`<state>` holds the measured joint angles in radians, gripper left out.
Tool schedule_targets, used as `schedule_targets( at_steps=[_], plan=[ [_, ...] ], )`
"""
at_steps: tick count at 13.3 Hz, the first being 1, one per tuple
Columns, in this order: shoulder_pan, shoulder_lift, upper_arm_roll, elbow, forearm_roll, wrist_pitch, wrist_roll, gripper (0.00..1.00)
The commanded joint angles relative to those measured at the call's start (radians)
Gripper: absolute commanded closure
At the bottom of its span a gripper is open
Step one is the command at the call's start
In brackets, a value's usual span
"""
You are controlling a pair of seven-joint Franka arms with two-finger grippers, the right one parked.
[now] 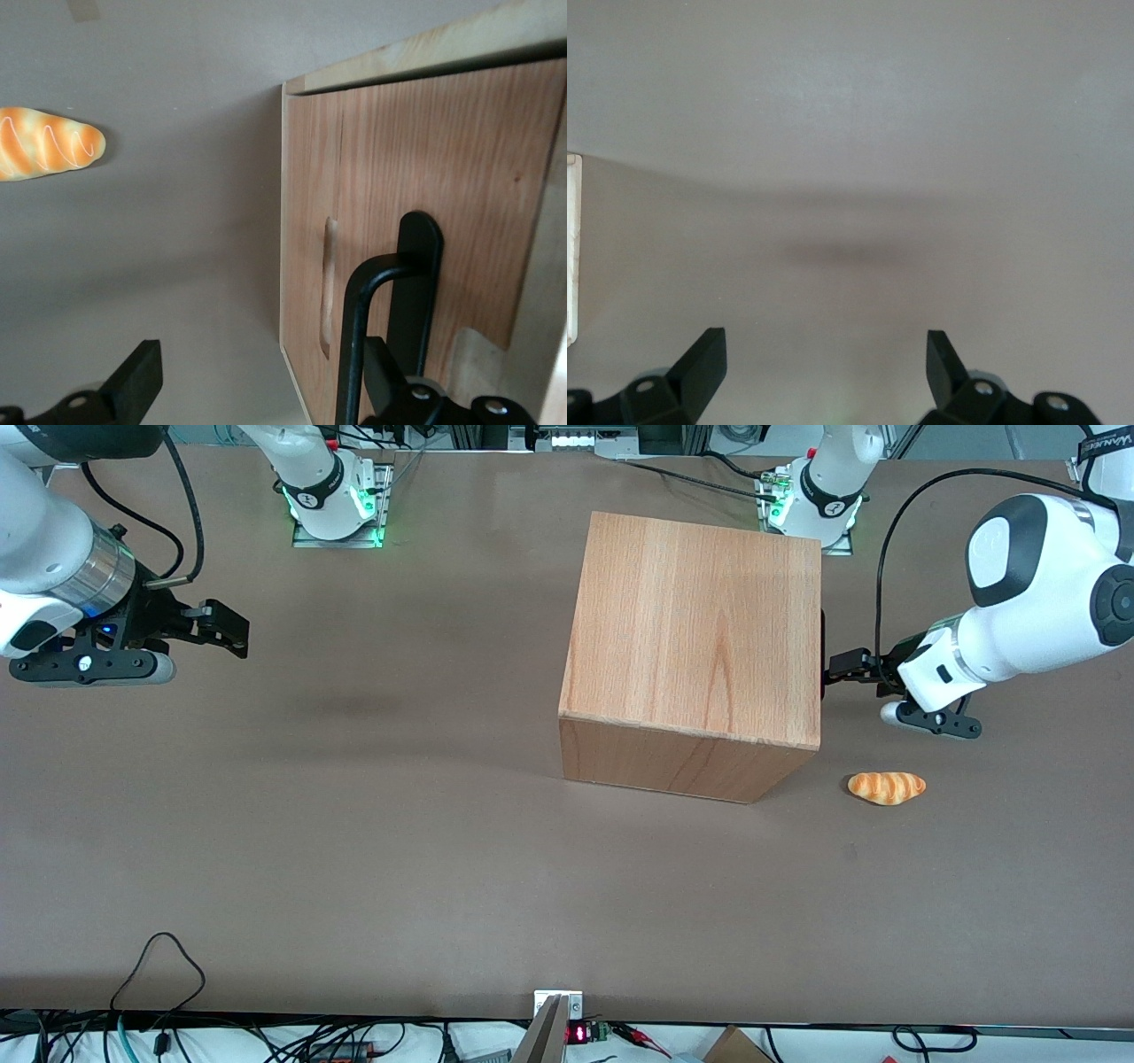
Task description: Open top drawer with left arm
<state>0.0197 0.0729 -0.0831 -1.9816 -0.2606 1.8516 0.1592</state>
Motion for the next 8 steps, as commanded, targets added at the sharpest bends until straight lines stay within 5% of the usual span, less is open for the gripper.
schedule_targets(
  at_steps=[1, 8],
  plan=[
    [0.000, -0.001, 0.000, -0.023, -0.040, 0.018, 0.048, 0.00],
    [-0.001, 0.004, -0.001, -0.040, -0.042, 0.021, 0.086, 0.00]
  ],
)
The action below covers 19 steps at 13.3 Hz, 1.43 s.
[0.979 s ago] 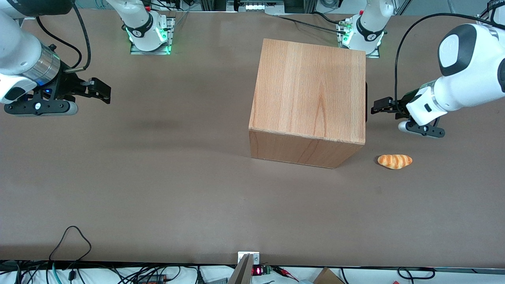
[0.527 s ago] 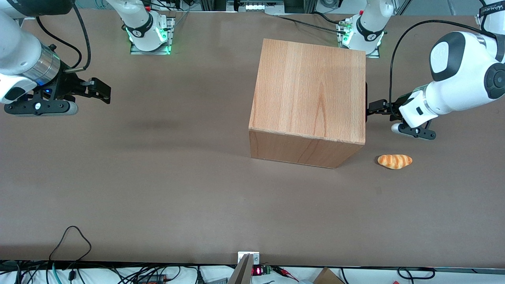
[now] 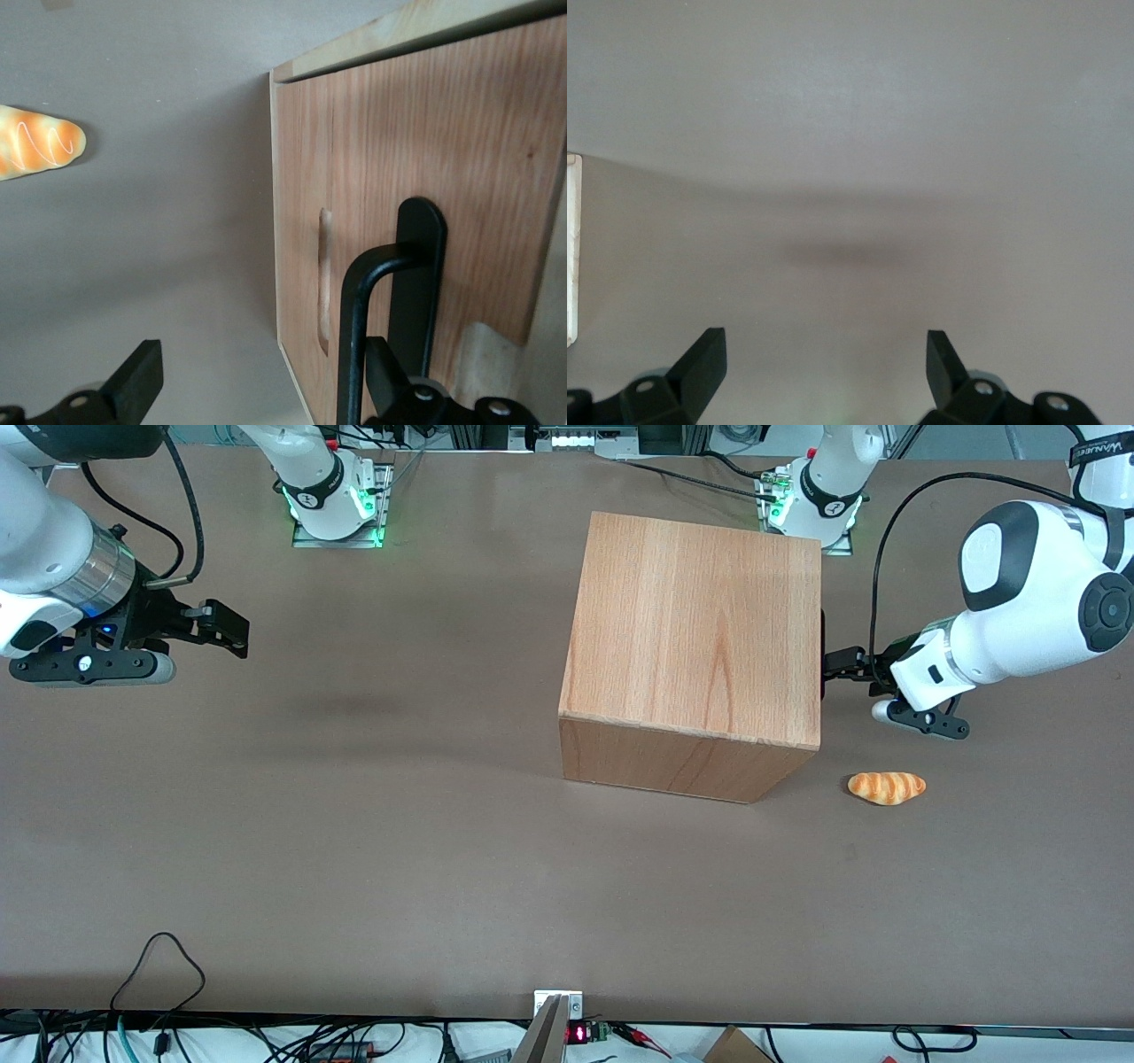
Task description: Open top drawer with left arm
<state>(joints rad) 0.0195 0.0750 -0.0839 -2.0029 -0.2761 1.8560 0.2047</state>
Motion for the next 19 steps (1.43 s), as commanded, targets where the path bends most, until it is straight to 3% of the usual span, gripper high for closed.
schedule_targets(
  at_steps=[1, 11, 13, 19],
  plan=[
    [-0.001, 0.002, 0.000, -0.025, -0.032, 0.017, 0.044, 0.00],
    [0.011, 0.006, -0.004, -0.030, -0.025, 0.015, 0.062, 0.00],
    [0.016, 0.006, -0.002, -0.030, 0.023, 0.014, 0.056, 0.00],
    [0.092, 0.006, -0.002, -0.028, 0.076, 0.008, 0.049, 0.00]
  ],
)
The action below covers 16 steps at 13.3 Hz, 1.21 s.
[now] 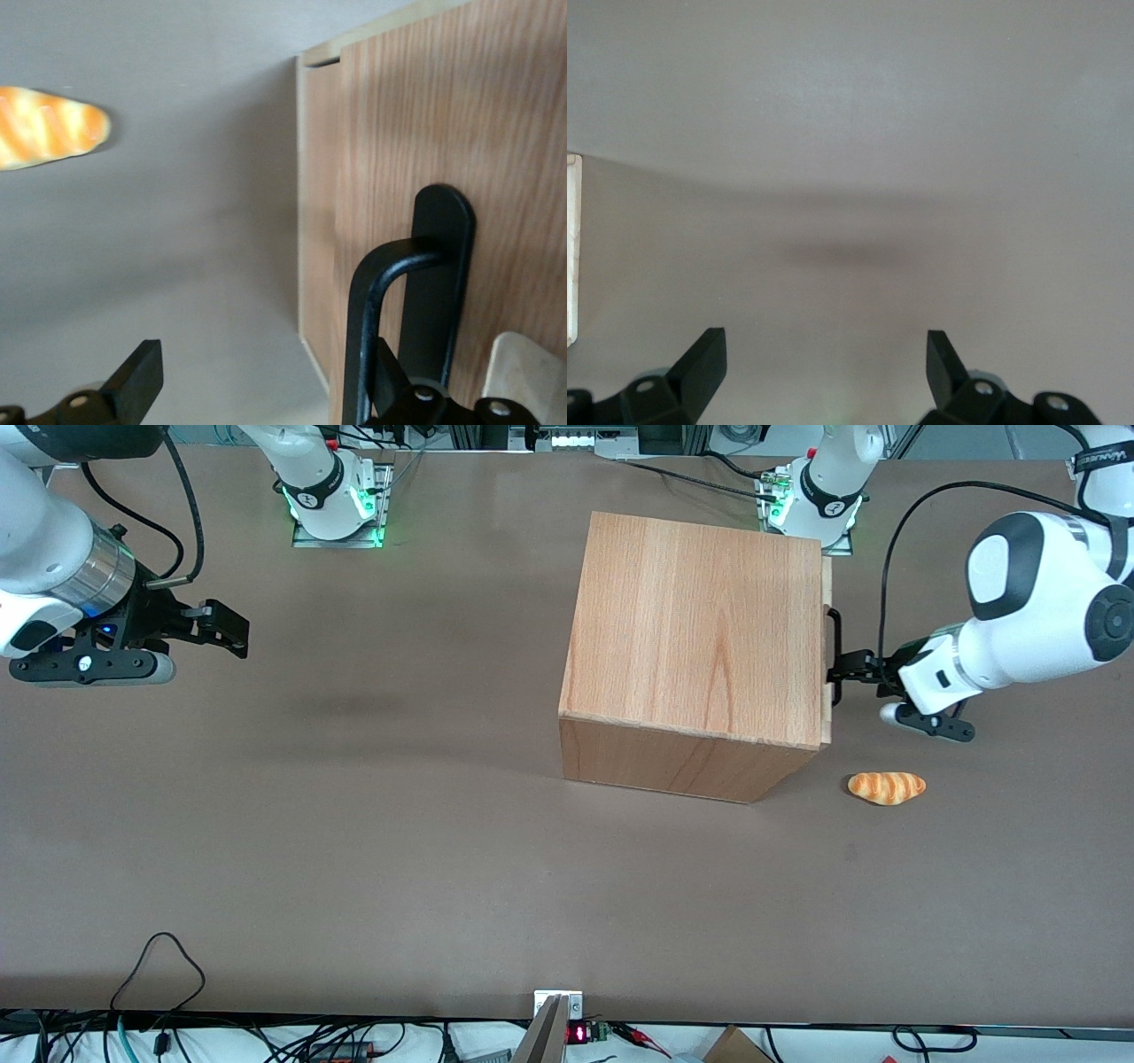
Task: Open top drawer with left arm
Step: 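Pull the handle away from the cabinet with the left gripper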
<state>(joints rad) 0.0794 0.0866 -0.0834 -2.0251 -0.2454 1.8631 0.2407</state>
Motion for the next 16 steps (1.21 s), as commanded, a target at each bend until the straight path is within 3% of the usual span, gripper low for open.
schedule_targets(
  at_steps=[1, 16],
  plan=[
    [0.048, -0.005, -0.001, -0.006, 0.050, 0.001, 0.014, 0.00],
    [0.237, 0.030, 0.005, 0.034, 0.175, 0.010, 0.028, 0.00]
  ],
)
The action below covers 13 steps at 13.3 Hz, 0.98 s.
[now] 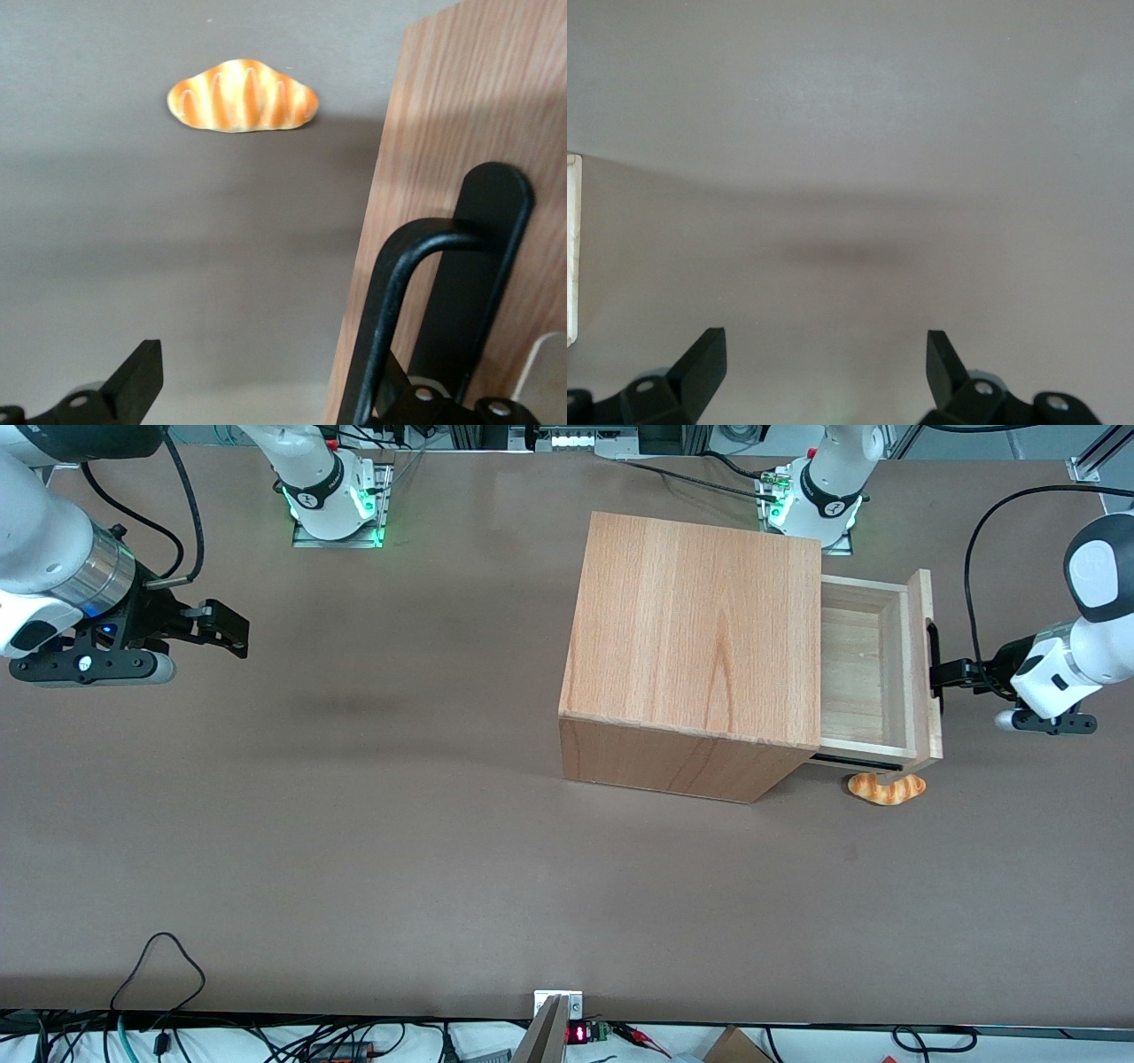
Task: Open top drawer with left arm
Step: 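Pull the handle away from the cabinet with the left gripper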
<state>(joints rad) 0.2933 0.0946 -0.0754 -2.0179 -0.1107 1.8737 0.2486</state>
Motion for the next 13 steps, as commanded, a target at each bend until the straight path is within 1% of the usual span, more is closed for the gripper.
schedule_targets(
  at_steps=[1, 5, 8, 11, 13],
  plan=[
    [0.036, 0.028, -0.003, 0.037, 0.040, -0.002, 0.020, 0.00],
    [0.079, 0.053, -0.003, 0.059, 0.040, -0.001, 0.053, 0.00],
    [0.089, 0.040, -0.007, 0.062, 0.028, -0.010, 0.064, 0.00],
    [0.090, 0.017, -0.007, 0.122, 0.019, -0.051, 0.098, 0.00],
    [0.093, 0.011, -0.007, 0.189, 0.002, -0.122, 0.106, 0.00]
  ],
)
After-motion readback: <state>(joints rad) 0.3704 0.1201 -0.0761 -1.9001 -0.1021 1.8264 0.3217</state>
